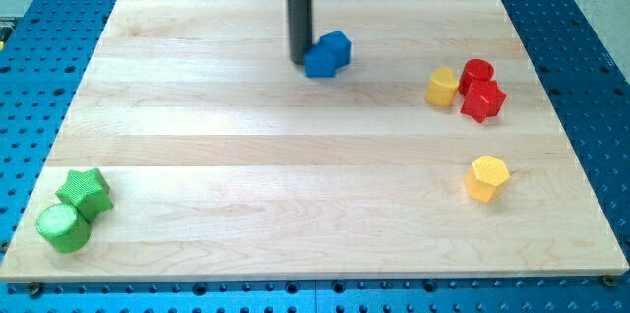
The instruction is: Push the triangle into the heart
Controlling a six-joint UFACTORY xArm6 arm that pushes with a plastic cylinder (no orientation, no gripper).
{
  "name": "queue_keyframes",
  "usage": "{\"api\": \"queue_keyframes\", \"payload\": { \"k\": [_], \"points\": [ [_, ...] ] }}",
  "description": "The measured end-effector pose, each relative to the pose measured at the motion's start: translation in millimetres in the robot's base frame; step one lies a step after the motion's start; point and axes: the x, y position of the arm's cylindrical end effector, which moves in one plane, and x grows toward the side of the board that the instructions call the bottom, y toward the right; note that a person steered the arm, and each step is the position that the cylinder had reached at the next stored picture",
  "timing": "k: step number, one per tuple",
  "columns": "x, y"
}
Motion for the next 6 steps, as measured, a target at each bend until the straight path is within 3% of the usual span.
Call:
{"api": "queue_keyframes", "payload": {
  "k": [2, 3, 5, 6],
  "points": [
    [54, 76],
    [80, 46],
    [82, 94],
    [21, -32]
  ]
}}
